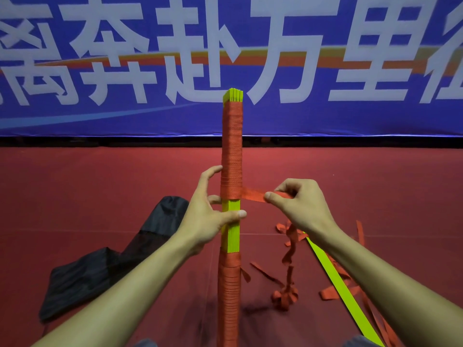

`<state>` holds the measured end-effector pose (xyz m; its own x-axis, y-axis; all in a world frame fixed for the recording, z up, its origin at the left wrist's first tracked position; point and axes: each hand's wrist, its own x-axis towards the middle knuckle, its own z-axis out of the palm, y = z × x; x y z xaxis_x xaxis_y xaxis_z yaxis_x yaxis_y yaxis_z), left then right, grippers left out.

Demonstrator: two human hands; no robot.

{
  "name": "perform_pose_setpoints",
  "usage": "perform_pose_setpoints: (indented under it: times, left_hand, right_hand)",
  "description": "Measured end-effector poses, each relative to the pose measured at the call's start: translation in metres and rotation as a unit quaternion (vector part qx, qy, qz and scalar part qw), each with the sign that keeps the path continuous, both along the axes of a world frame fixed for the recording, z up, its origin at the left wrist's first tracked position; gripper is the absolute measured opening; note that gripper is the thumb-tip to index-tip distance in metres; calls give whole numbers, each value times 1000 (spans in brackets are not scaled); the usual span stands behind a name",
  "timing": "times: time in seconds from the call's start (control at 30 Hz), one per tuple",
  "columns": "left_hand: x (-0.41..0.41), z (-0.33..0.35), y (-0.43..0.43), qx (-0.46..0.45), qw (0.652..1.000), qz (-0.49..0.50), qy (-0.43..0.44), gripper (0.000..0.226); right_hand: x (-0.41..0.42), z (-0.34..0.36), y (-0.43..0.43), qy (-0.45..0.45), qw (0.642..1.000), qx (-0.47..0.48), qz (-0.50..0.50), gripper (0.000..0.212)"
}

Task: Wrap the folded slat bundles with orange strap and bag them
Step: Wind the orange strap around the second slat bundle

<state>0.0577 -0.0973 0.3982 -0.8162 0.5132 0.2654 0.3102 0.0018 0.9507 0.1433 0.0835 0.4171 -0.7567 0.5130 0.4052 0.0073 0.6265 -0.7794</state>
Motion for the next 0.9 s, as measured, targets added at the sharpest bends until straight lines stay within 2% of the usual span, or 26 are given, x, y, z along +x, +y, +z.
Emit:
perform_pose_setpoints:
  times: [0.2,0.4,0.57,0.67,0.73,0.9]
  left_hand:
    - [6,5,7,-53,994,45,79,97]
    - [17,12,14,-44,989,62,124,93]
    - [15,9,18,-5,997,52,53,102]
    - [13,9,17,12,999,22,35,70]
    - [13,11,14,24,999,-6,22,62]
    - [9,17,3,3,991,-130,-28,88]
  right_hand:
    - [4,5,-26,62,997,37,6,55]
    - [1,9,-37,68,996,30,-38,59]
    - [-1,8,-38,93,995,26,-23,49]
    - [-1,6,-37,94,995,32,-2,43]
    - [-2,5,-36,98,994,36,4,40]
    - [-3,0,-24,97,995,8,0,35]
